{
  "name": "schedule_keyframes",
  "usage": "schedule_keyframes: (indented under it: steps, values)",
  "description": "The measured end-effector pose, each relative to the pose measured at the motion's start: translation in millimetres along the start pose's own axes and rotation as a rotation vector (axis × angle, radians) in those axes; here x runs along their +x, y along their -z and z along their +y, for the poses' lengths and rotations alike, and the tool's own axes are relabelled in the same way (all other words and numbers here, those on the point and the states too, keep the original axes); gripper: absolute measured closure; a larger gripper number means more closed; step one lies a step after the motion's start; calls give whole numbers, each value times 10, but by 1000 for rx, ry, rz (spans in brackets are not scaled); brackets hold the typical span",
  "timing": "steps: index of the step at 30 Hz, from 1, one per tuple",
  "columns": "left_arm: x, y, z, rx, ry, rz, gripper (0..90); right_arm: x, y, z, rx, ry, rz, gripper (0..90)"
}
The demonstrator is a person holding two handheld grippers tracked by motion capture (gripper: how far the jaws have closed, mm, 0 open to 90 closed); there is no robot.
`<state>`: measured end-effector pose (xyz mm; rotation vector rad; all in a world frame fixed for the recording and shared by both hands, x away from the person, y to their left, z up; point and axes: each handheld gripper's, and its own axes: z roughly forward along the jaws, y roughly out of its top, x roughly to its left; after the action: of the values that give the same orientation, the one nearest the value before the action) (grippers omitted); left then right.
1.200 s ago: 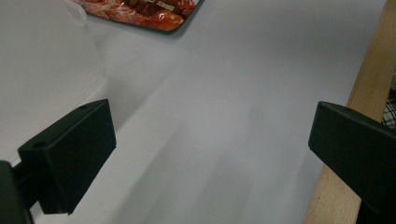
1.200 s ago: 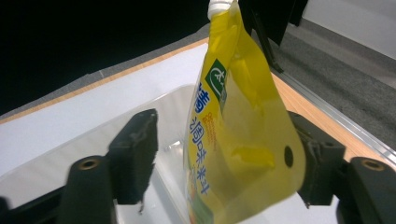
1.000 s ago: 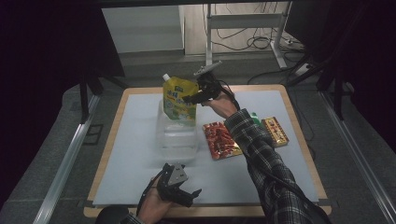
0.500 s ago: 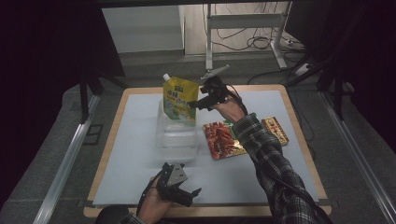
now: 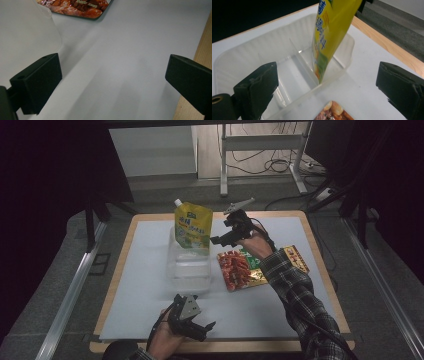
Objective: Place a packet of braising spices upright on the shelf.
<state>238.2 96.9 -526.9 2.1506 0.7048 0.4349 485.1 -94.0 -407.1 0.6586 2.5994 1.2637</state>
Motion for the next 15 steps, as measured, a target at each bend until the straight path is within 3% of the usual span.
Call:
schedule_keyframes:
  steps: [15]
  values:
    - [0, 5, 1, -12, 3, 8, 2, 41, 186, -324, 34, -2, -18, 31]
